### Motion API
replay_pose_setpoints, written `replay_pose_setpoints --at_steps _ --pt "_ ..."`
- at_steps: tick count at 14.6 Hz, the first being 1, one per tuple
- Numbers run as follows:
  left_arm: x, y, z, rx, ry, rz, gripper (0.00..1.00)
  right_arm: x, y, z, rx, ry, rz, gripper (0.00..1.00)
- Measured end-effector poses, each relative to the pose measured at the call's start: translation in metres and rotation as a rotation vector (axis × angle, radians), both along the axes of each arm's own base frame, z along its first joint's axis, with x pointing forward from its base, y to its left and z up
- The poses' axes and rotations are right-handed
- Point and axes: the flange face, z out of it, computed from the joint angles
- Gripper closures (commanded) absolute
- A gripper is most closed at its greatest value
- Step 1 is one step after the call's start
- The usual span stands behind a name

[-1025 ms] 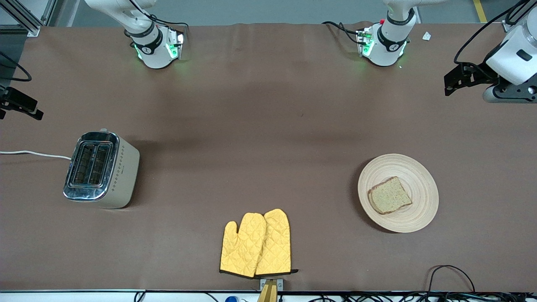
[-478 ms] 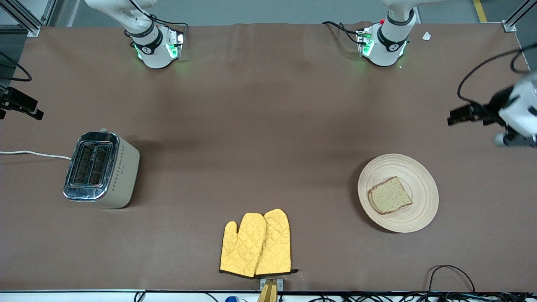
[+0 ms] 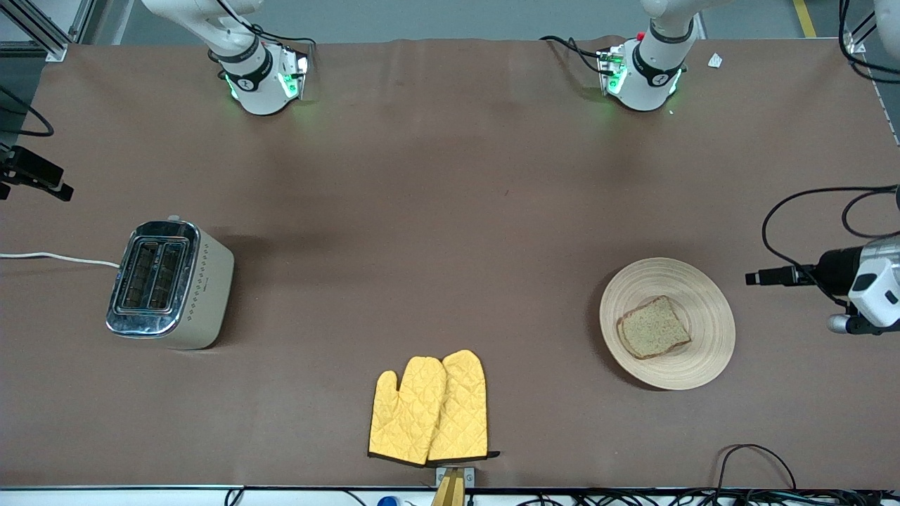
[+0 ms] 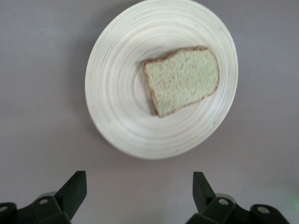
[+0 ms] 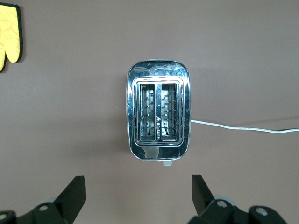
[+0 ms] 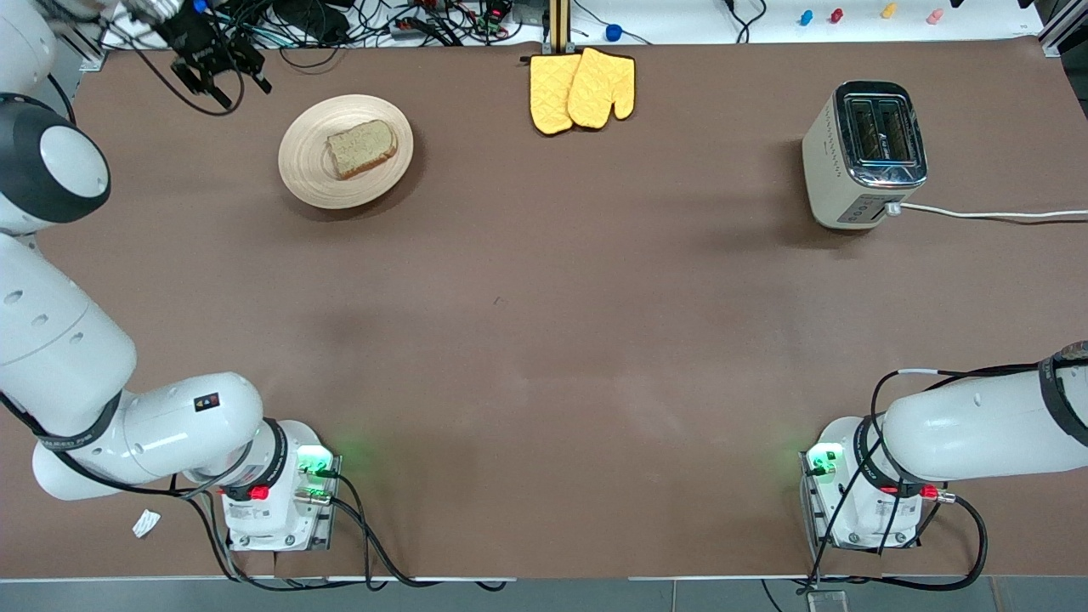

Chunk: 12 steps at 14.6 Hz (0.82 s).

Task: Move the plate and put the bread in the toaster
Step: 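Reach the left gripper toward the wooden plate's rim, then grip the wooden plate's rim with the left gripper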

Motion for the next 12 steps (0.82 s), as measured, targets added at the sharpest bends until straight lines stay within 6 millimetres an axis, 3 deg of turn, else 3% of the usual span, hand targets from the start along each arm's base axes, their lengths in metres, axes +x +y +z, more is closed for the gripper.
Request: replay_pose_setpoints --at_steps 2,5,8,12 --pt "0.002 0.035 -0.052 -0.088 -0.026 0.01 0.03 0.0 0.0 0.0 0.0 0.0 0.0 0.0" --pt "-0.003 0.064 -0.114 -0.194 -0.046 0.019 0.12 0.0 0.0 0.0 0.0 0.0 0.0 0.0" --pt "-0.009 0.08 -0.147 -0.243 -0.064 -0.012 0.24 0.0 0.0 0.0 0.0 0.001 0.0 0.0" --pt "-0.01 0.079 -0.174 -0.318 -0.087 0.015 0.33 0.0 0.0 -0.001 0.0 0.003 0.0 0.0"
